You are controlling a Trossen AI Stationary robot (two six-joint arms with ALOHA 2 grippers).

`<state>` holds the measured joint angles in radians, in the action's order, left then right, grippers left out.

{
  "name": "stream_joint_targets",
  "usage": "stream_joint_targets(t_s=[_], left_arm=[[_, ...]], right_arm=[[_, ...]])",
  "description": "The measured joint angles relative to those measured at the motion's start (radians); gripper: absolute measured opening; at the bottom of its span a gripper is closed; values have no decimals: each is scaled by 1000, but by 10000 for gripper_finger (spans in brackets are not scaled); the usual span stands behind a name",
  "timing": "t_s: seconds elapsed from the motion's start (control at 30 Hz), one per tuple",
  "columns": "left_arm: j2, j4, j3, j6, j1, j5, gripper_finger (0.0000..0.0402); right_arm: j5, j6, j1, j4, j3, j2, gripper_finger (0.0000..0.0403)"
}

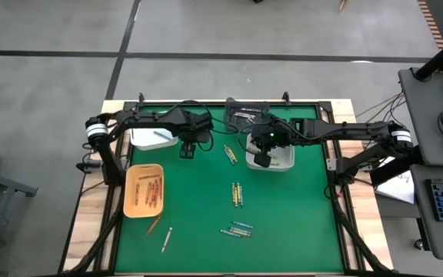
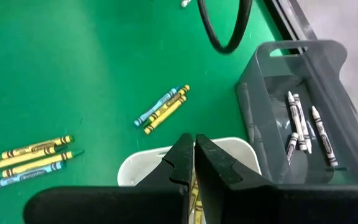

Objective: Sort crayons
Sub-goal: Put the white crayon into the black bin

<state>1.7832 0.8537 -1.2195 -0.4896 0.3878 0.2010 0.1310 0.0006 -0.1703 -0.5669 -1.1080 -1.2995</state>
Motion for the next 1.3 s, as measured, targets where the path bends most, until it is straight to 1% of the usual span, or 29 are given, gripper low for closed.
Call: stream_joint_targets(t_s=[0.13, 0.2, 0.4, 0.57, 0.7, 0.93, 1.03, 1.3], left_arm=[[0, -56, 17, -50, 6, 73, 217], [0, -76, 18, -70, 13, 78, 217], [0, -86, 18, -82, 53, 77, 217], [0, -94, 21, -86, 87, 37, 217], [0, -123, 36, -106, 93, 12, 217], [0, -138, 73, -130, 97, 9, 217], [0, -175, 90, -129, 99, 9, 217], [0, -207, 90, -130, 99, 9, 217]], right_arm=[[0, -10, 0, 23, 0, 0, 9], [0, -13, 0, 28, 0, 0, 9], [0, -1, 0, 27, 0, 0, 9], [0, 4, 0, 28, 0, 0, 9], [0, 8, 0, 32, 0, -4, 9], [0, 26, 0, 35, 0, -11, 9], [0, 27, 0, 34, 0, -11, 9], [0, 43, 0, 35, 0, -11, 9]])
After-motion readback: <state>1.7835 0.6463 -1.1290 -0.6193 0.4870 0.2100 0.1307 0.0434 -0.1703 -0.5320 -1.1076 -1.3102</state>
